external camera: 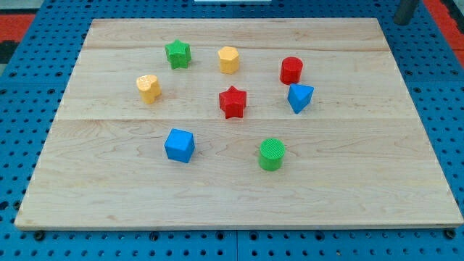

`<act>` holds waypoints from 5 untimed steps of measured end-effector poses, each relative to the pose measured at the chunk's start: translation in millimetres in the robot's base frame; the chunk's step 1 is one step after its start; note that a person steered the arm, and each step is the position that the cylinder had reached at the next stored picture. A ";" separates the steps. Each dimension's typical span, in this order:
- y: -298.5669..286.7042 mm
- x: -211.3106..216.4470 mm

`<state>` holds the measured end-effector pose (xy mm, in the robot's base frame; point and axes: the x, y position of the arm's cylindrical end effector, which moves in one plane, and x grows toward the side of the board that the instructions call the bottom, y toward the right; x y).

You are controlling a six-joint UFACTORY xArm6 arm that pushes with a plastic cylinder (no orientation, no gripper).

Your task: Move your arm towards the red circle

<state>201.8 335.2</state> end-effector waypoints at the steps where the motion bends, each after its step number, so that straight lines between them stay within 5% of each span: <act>1: -2.3 0.0; 5: -18.8 24.3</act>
<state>226.1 316.3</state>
